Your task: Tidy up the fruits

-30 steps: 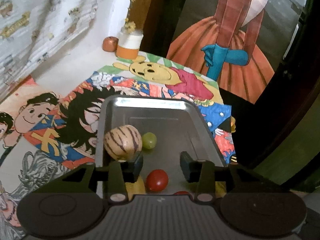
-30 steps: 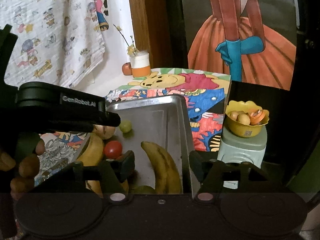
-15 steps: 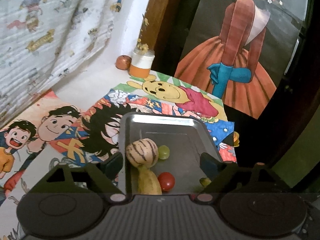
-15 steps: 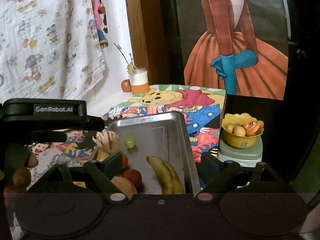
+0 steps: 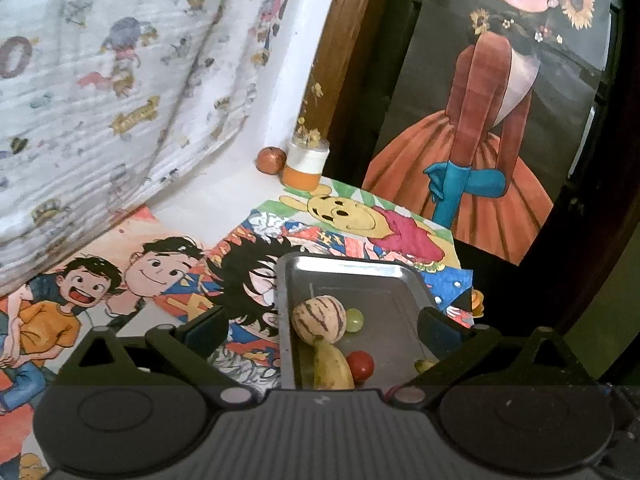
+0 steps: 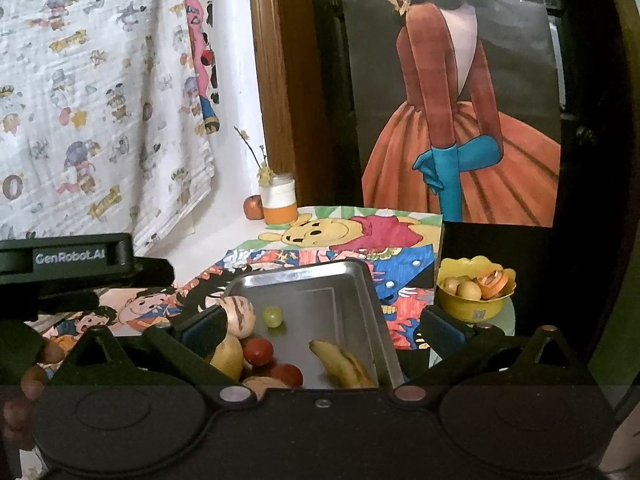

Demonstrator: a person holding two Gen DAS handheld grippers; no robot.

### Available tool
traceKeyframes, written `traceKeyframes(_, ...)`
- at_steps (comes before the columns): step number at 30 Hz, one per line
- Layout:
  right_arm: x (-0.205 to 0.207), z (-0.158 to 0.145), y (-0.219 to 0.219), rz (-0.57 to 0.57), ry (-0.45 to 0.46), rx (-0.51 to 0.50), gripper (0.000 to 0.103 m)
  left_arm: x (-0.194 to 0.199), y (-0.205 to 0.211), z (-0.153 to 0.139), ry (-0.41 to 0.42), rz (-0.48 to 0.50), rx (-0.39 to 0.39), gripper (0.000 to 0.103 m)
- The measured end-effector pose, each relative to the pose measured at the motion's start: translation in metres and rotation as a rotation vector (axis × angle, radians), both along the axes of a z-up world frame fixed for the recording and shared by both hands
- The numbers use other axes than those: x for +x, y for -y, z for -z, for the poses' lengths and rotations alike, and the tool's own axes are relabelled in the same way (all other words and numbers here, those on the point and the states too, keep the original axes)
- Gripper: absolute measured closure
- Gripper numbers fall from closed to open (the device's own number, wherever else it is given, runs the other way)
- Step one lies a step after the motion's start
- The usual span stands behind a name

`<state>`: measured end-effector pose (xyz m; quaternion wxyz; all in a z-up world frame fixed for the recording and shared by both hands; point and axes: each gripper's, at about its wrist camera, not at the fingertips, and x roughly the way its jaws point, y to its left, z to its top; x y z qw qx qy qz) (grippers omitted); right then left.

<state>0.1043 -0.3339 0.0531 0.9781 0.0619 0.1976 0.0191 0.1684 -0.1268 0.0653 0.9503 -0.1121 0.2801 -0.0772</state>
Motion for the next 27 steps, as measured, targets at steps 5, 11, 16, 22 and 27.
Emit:
traceKeyframes(5, -0.008, -0.002, -0.004, 0.021, 0.016, 0.001, 0.001, -0.012, -0.010, -0.003, 0.026, -0.020, 0.002, 0.000)
traceKeyframes(11, -0.017, -0.002, -0.010, 0.048, 0.047, 0.003, 0.001, -0.027, -0.026, -0.002, 0.054, -0.063, 0.008, 0.000)
traceKeyframes(16, -0.026, 0.001, -0.017, 0.048, 0.075, 0.003, 0.001, -0.042, -0.040, 0.004, 0.078, -0.101, 0.018, 0.000)
traceKeyframes(22, -0.037, 0.005, -0.027, 0.036, 0.094, -0.010, 0.001, -0.060, -0.054, 0.012, 0.105, -0.143, 0.034, 0.000)
traceKeyframes(27, -0.047, 0.010, -0.034, 0.023, 0.088, 0.000, 0.001, -0.078, -0.066, 0.020, 0.112, -0.163, 0.061, 0.000)
